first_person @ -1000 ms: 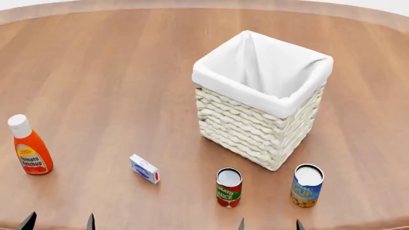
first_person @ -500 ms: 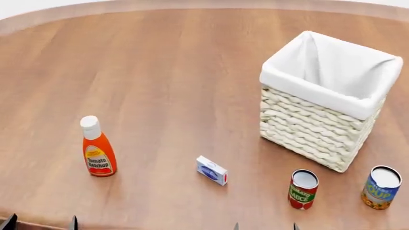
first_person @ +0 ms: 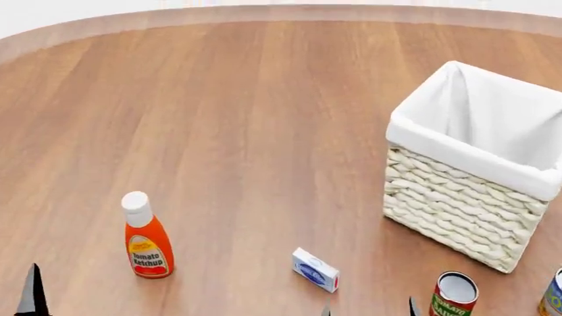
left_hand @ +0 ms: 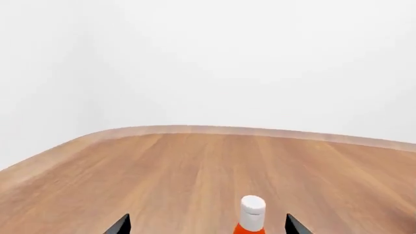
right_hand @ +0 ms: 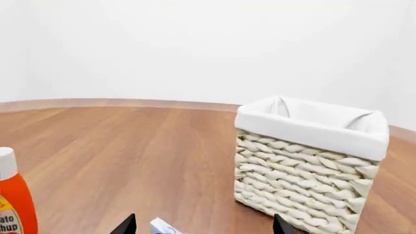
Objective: Pick up the ketchup, and put it in the basket.
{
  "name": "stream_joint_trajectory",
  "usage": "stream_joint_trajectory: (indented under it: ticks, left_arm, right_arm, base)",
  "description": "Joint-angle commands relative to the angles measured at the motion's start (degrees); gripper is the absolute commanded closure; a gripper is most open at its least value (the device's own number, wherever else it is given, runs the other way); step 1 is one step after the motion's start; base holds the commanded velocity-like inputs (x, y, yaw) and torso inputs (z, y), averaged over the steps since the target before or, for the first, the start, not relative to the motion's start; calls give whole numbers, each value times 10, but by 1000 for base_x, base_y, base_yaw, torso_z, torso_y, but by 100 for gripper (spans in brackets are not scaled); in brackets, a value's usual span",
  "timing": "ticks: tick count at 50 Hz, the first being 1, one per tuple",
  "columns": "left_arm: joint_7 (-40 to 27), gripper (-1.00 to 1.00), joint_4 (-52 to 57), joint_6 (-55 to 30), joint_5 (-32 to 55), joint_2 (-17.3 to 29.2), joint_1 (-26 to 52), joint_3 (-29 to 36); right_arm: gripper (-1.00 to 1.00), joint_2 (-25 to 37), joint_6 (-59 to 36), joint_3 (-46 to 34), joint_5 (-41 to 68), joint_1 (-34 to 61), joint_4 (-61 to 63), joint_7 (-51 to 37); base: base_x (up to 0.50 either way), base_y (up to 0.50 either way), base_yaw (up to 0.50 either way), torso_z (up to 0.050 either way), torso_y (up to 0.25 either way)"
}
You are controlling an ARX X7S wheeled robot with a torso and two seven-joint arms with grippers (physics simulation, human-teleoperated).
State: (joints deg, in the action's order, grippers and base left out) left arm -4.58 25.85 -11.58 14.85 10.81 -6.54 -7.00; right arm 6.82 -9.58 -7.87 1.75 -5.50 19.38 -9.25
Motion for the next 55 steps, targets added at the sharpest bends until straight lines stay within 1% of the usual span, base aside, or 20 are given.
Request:
stream_joint_trajectory:
  ticks: [1,3,10,11,13,17,26,27,33,39,51,55]
  left_arm:
    - [-15,-100,66,-25,32,14,-16,-32]
    - [-18,-100,73,-30,37,16,-10,-36]
    - [-28,-100,77,-36,33,24,1,-41]
    - [-30,-100,79,-37,32,26,1,-43]
    - [-35,-100,81,-39,31,29,-1,-50]
    - [-40,-100,72,-37,29,30,-2,-57]
    - [-46,-100,91,-33,44,33,-20,-81]
    - [-47,-100,93,-33,45,34,-21,-83]
    - [-51,-100,96,-34,53,35,-22,-92]
    - [-54,-100,98,-36,53,37,-21,-90]
    - [-59,-100,101,-38,58,41,-20,-91]
    - [-60,-100,102,-39,61,42,-19,-94]
  right_arm:
    - [-100,13,7,8,20,-17,25,-4]
    - [-100,13,-4,9,17,-4,21,-10]
    - [-100,14,-6,14,32,18,8,-9]
    - [-100,15,9,15,36,16,6,-6]
    - [-100,17,-3,14,35,16,10,-9]
    - [-100,20,2,12,34,9,12,-11]
    - [-100,22,10,10,30,-3,19,-23]
    - [-100,22,21,10,29,-5,19,-25]
    - [-100,28,11,1,18,0,21,-29]
    - [-100,29,5,-4,10,6,16,-36]
    - [-100,33,5,-6,23,12,12,-35]
    - [-100,35,2,-7,27,12,15,-35]
  base:
    - [500,0,0,0,0]
    - [500,0,0,0,0]
    - [0,0,0,0,0]
    - [172,0,0,0,0]
    - [500,0,0,0,0]
    - [500,0,0,0,0]
    - [474,0,0,0,0]
    - [0,0,0,0,0]
    - [0,30,0,0,0]
    - [79,434,0,0,0]
    - [0,0,0,0,0]
    - [444,0,0,0,0]
